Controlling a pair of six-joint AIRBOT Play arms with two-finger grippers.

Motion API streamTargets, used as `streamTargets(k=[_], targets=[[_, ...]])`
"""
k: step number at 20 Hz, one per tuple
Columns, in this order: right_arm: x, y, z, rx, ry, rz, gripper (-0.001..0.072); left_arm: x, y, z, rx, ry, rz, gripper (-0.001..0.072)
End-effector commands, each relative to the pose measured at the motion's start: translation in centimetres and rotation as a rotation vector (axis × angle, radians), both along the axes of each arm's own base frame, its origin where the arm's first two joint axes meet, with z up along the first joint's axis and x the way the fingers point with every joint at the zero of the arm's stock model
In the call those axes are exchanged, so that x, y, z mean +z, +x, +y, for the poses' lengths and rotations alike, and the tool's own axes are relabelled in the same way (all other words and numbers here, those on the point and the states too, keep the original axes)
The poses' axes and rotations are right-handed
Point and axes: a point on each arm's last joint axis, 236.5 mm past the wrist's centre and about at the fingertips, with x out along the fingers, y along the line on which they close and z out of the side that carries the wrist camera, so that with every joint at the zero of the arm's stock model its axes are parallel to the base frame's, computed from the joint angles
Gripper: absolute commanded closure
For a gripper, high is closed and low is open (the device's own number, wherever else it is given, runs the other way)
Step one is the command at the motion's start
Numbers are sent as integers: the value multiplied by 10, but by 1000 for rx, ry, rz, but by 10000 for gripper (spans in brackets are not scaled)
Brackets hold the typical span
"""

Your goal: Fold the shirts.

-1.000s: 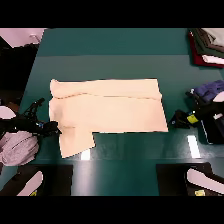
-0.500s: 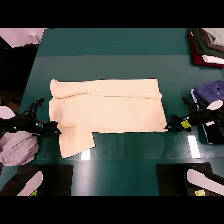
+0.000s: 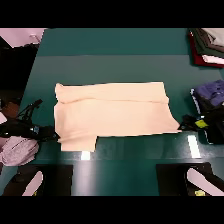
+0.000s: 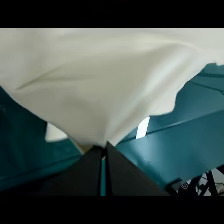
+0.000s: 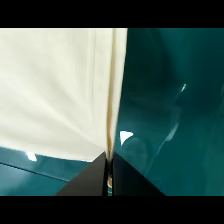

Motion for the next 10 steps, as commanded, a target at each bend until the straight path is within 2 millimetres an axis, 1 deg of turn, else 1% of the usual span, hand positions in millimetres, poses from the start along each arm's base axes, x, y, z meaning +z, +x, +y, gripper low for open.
streamTargets(k=[1, 2, 4, 6, 8, 10], targets=[[30, -6, -23, -51, -77, -79, 696, 26, -27, -25, -56, -113, 30, 686], [34, -2, -20, -60, -66, -106, 696, 31, -20, -31, -43, -142, 3, 686], [39, 12, -7, -68, -21, -157, 696, 34, 7, -29, 19, -136, -96, 686], [45, 36, 4, -85, 5, -247, 696, 45, 43, -19, 90, -104, -232, 686], [49, 56, 10, -108, 5, -320, 696, 66, 78, -7, 132, -62, -385, 686], [52, 74, 14, -120, -16, -383, 696, 85, 104, 9, 183, -10, -500, 686]])
